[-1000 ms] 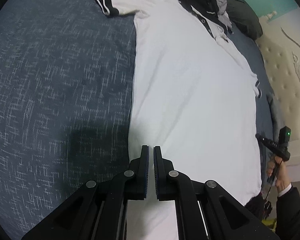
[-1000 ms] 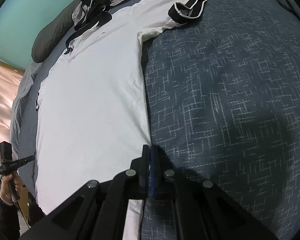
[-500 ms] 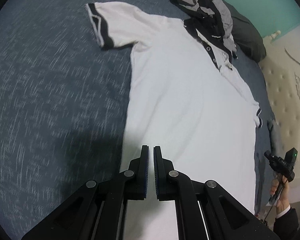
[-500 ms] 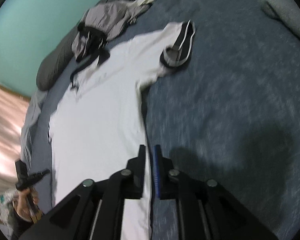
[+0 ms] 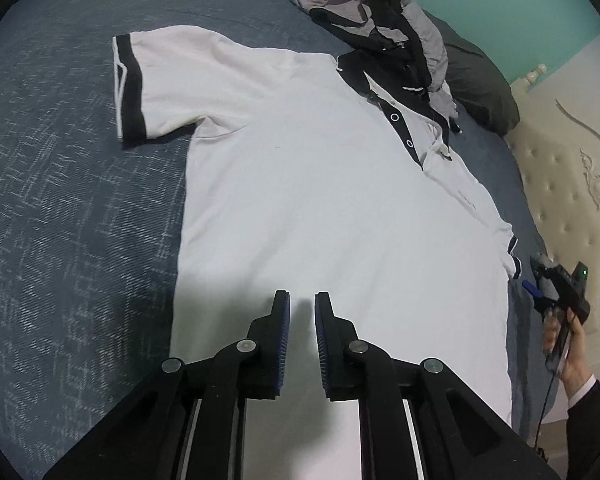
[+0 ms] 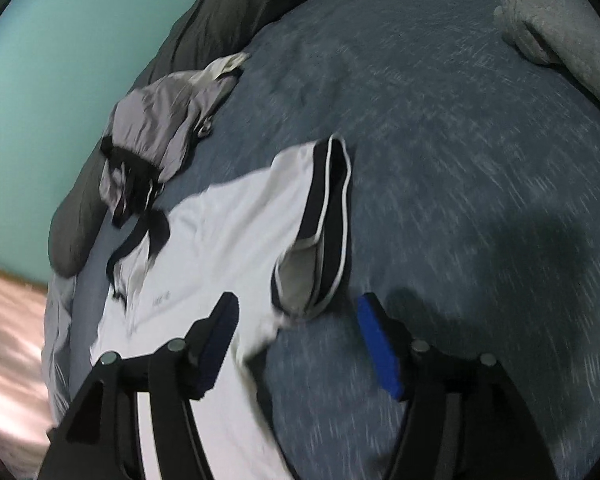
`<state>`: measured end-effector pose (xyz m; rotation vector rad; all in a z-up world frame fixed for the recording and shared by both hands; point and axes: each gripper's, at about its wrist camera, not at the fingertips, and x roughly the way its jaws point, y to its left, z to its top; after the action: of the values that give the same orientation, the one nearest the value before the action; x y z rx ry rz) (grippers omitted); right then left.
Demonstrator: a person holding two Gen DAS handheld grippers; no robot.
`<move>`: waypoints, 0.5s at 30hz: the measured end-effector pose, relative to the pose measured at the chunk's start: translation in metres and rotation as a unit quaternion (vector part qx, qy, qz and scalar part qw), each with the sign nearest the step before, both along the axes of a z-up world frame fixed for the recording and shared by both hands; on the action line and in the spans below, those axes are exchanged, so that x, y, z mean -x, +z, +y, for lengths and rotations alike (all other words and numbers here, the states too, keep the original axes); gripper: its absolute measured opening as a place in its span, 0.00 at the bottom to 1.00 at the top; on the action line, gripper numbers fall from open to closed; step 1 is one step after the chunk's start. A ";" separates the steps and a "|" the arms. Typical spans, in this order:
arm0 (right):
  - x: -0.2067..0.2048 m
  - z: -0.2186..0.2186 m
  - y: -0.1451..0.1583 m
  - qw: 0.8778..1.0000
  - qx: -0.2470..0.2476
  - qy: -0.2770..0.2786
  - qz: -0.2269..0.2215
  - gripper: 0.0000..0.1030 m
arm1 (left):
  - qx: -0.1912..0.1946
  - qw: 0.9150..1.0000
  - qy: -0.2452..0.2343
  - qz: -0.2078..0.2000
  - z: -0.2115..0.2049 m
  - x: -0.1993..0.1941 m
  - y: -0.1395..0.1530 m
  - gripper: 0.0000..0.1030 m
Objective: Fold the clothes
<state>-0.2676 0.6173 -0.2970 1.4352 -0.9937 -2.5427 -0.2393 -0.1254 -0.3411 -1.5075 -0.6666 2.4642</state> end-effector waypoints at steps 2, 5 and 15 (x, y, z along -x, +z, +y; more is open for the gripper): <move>0.012 0.004 -0.004 1.000 0.000 -0.011 0.001 0.62 | 0.001 1.000 -0.001 0.005 0.002 0.002 -0.003 0.14; 0.028 0.006 -0.009 1.000 -0.006 -0.018 0.000 0.62 | 0.007 1.000 -0.009 0.009 0.008 0.005 -0.005 0.16; 0.067 0.007 -0.021 0.997 -0.072 -0.022 0.005 0.62 | -0.006 1.000 -0.002 0.013 0.003 0.005 -0.011 0.21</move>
<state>-0.3346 0.6245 -0.3179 1.4476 -0.8666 -2.7016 -0.2441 -0.1223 -0.3520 -1.4681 -0.6725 2.4673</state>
